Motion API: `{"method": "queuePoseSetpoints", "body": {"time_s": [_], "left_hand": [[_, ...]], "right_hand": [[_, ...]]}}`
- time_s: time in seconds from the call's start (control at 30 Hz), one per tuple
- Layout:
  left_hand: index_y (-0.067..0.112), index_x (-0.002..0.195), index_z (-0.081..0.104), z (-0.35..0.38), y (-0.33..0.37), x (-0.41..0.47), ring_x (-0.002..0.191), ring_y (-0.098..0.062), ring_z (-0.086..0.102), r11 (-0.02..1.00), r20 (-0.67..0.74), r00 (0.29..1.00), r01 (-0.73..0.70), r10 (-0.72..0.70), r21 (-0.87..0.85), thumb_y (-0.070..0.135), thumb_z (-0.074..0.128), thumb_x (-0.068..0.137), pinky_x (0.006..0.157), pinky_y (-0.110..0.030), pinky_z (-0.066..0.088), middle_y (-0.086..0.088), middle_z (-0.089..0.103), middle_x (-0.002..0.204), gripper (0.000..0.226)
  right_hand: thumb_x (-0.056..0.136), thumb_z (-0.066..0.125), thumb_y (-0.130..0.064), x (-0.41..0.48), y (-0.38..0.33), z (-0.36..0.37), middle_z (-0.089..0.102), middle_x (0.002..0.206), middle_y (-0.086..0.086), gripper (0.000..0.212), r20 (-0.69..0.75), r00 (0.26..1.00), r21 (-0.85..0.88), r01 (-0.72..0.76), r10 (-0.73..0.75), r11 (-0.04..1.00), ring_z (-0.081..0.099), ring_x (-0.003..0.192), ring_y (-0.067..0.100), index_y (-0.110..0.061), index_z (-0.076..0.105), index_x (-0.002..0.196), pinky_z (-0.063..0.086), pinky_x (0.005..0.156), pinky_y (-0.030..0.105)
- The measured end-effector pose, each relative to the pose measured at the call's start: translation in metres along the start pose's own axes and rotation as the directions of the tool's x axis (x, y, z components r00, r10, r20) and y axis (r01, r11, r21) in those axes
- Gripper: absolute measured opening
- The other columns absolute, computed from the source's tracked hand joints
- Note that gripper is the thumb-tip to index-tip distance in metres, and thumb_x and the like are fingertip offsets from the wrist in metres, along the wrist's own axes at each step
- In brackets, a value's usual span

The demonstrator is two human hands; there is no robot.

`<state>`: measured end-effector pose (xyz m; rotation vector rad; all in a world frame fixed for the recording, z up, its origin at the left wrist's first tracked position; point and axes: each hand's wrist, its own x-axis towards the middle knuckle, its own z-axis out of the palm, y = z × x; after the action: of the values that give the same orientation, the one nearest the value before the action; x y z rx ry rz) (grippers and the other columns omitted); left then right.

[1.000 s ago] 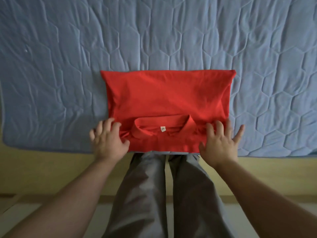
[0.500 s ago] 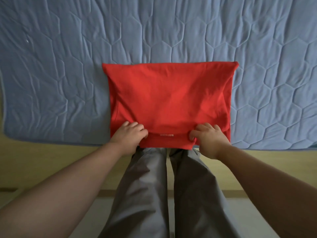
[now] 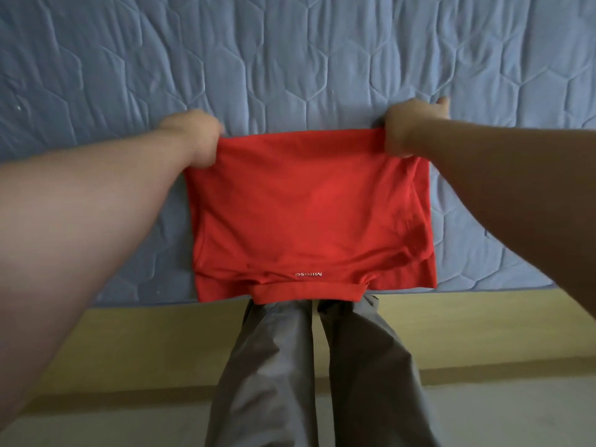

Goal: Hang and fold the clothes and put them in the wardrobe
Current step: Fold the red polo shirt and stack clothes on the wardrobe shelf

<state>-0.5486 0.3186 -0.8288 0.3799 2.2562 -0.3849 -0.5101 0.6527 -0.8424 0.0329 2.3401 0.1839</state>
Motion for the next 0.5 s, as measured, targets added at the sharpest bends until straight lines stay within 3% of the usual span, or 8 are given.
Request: {"method": "queuePoseSetpoints", "body": {"time_s": [0.07, 0.17, 0.33, 0.5], "left_hand": [[0.016, 0.111, 0.070, -0.008, -0.009, 0.008, 0.108, -0.042, 0.065, 0.999, -0.057, 0.997, 0.047, -0.047, 0.012, 0.008, 0.061, 0.080, 0.086, -0.047, 0.055, -0.021, 0.066, 0.114, 0.033], [0.008, 0.116, 0.066, -0.011, -0.021, 0.019, 0.112, -0.046, 0.061, 0.987, -0.197, 0.967, 0.158, -0.161, -0.029, 0.004, 0.057, 0.085, 0.091, -0.052, 0.052, -0.025, 0.060, 0.120, 0.033], [0.007, 0.123, 0.059, -0.002, -0.034, 0.026, 0.119, -0.043, 0.057, 0.991, -0.114, 0.984, 0.136, -0.137, -0.015, 0.009, 0.057, 0.088, 0.098, -0.053, 0.047, -0.025, 0.058, 0.127, 0.035], [0.011, 0.119, 0.065, -0.010, -0.042, 0.022, 0.116, -0.044, 0.059, 0.990, -0.181, 0.973, 0.135, -0.140, -0.044, 0.013, 0.061, 0.087, 0.099, -0.050, 0.045, -0.024, 0.062, 0.122, 0.032]], "right_hand": [[0.079, 0.063, -0.021, 0.012, 0.005, -0.013, 0.065, 0.119, 0.015, 0.028, -0.060, 0.998, 0.023, -0.022, 0.023, 0.999, 0.061, 0.115, 0.038, -0.015, 0.067, 0.106, 0.040, 0.102, 0.059], [0.084, 0.059, -0.023, 0.027, 0.012, -0.023, 0.060, 0.122, 0.018, 0.030, -0.146, 0.985, 0.073, -0.076, 0.086, 0.994, 0.059, 0.117, 0.041, -0.013, 0.067, 0.111, 0.035, 0.105, 0.062], [0.086, 0.062, -0.022, 0.035, 0.018, -0.017, 0.061, 0.127, 0.012, 0.039, -0.015, 0.999, 0.009, -0.046, 0.046, 0.999, 0.052, 0.127, 0.036, -0.020, 0.065, 0.125, 0.030, 0.109, 0.064], [0.087, 0.059, -0.019, 0.037, 0.026, -0.021, 0.065, 0.112, 0.013, 0.027, -0.095, 0.994, 0.013, -0.050, 0.051, 0.999, 0.056, 0.119, 0.036, -0.015, 0.067, 0.112, 0.031, 0.108, 0.058]]}}
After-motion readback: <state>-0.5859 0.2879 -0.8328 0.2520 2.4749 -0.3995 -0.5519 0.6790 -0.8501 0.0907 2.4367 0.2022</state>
